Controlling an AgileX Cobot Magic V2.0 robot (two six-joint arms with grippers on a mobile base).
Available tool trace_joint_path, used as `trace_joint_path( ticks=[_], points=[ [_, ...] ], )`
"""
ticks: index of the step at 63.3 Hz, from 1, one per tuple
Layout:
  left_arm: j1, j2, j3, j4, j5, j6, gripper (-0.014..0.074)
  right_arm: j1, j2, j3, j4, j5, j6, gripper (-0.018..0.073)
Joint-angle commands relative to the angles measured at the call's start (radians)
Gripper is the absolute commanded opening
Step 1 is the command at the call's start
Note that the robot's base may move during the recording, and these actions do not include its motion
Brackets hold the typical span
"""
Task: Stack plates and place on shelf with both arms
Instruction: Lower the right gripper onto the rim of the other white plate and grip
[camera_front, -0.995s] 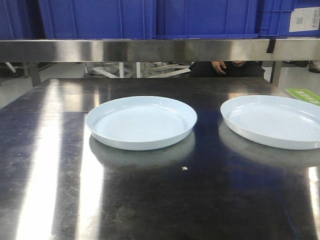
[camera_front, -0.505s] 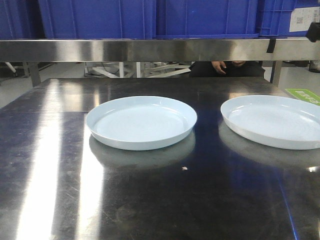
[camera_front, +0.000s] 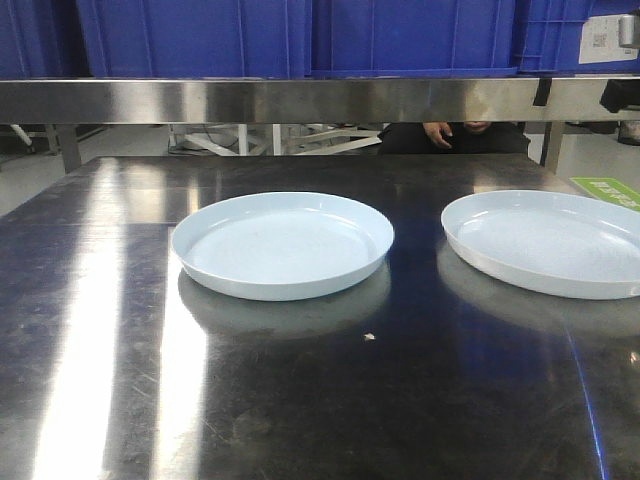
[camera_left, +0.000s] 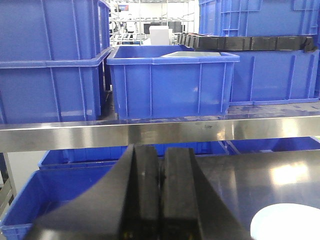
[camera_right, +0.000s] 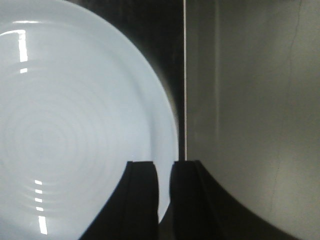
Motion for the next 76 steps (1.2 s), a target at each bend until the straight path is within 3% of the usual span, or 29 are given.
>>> trace_joint_path(
  ticks=[1, 24, 76],
  points=[
    [0.000, 0.008, -0.030, -0.003, -0.083, -0.004, 0.0080, -0.005, -0.035, -0.037, 0.004, -0.013, -0.023, 0.0305],
    [0.000, 0.008, -0.030, -0.003, -0.083, -0.004, 0.0080, -0.007, 0.000, -0.037, 0.004, -0.040, -0.031, 0.0376],
    [0.000, 0.008, -0.030, -0.003, -0.083, -0.004, 0.0080, -0.008, 0.058, -0.037, 0.004, -0.066, -0.038, 0.0373]
  ],
)
